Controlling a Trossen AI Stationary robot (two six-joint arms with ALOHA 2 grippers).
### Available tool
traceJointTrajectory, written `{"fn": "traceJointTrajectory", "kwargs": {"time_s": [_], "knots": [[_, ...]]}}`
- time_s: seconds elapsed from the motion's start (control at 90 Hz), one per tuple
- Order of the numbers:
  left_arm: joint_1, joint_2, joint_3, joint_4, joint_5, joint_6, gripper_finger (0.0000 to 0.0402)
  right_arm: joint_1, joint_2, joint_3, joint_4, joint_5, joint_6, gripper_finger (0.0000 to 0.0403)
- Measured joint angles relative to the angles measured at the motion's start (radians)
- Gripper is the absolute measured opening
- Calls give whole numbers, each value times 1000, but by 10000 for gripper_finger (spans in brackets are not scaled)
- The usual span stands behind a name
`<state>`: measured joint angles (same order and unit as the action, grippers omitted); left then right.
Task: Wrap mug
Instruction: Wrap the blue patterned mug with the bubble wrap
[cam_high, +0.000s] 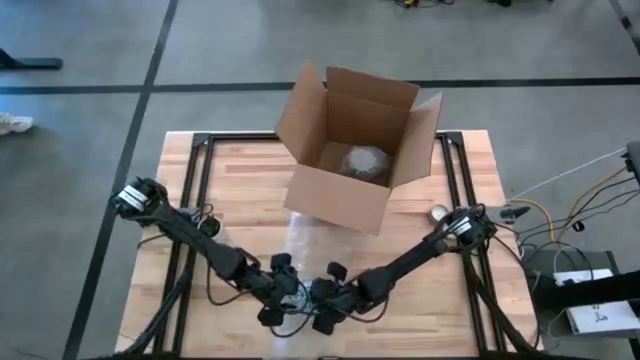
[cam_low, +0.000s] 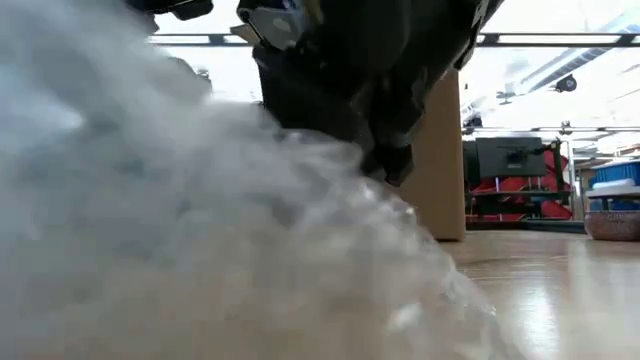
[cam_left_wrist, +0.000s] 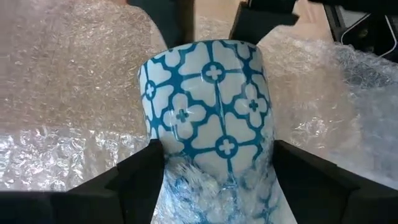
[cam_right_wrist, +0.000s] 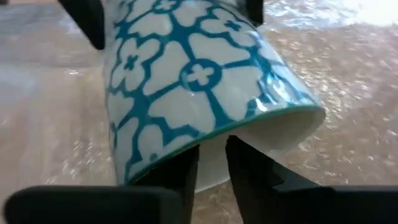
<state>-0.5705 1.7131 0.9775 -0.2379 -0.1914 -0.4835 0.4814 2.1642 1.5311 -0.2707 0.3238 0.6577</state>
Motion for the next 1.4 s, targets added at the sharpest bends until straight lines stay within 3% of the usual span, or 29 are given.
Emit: {"fn": "traceJointTrajectory", "kwargs": {"time_s": [0.289, 0.422, 0.511, 0.967, 1.178, 1.4], "knots": [[0, 1, 0, -6, -5, 29, 272, -51, -194, 4, -445, -5, -71, 129], [0, 2, -1, -8, -9, 108, 272, -54, -259, 0, -718, 18, 53, 130], [2, 2, 0, -21, -23, 174, 272, -28, -282, -22, -801, 49, 174, 125], [5, -3, 11, -174, -38, 349, 272, 116, -281, -285, -658, 67, 686, 101], [5, -4, 11, -180, -36, 378, 272, 77, -281, -392, -501, 164, 756, 113], [5, -3, 8, -154, -35, 374, 272, -42, -289, -509, -225, 138, 705, 136]]}}
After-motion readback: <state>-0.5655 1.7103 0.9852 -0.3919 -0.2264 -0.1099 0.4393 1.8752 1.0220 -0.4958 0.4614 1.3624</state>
